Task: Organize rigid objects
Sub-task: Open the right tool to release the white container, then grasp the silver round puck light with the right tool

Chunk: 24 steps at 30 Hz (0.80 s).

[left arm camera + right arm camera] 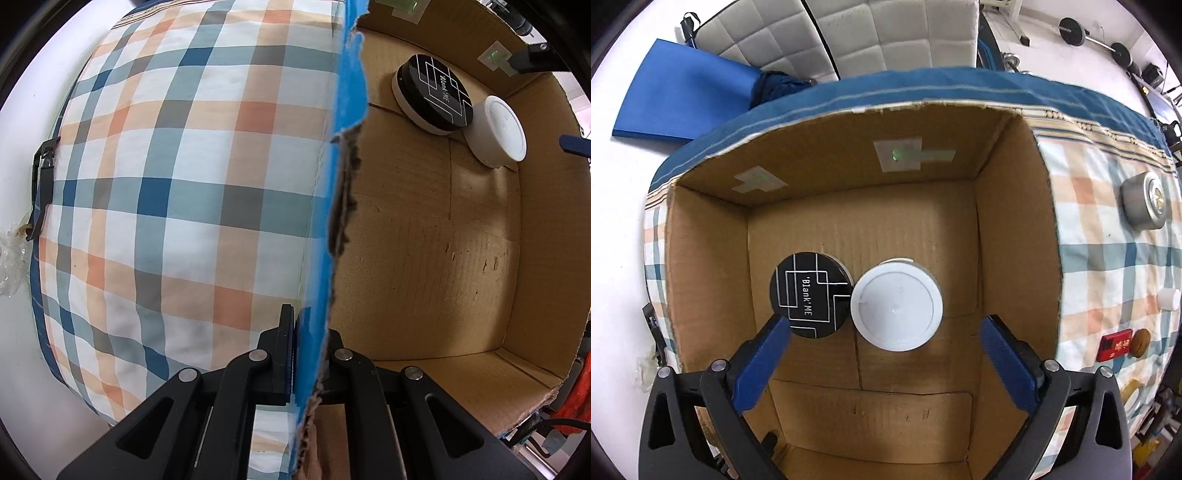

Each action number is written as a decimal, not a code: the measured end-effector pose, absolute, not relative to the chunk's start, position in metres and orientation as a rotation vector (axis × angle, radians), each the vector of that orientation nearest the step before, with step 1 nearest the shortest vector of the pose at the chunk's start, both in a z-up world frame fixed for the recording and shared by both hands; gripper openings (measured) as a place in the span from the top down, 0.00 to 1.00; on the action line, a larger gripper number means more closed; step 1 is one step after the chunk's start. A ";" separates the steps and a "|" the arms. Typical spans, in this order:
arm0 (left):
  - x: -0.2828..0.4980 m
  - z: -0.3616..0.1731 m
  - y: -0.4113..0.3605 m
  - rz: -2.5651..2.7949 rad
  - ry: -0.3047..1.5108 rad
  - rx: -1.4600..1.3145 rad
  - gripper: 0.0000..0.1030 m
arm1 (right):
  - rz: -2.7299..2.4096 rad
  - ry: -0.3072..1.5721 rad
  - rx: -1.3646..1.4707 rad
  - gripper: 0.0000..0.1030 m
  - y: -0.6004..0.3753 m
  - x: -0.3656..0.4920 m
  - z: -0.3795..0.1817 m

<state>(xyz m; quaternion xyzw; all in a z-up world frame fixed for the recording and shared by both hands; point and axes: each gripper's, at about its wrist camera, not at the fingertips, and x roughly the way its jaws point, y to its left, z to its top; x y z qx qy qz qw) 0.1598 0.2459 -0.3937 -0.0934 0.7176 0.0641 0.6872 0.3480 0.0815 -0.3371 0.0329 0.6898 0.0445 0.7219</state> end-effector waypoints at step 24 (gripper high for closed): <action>0.160 -0.394 0.241 0.145 1.608 -0.200 0.96 | 0.220 1.520 0.052 0.00 0.090 0.302 -0.280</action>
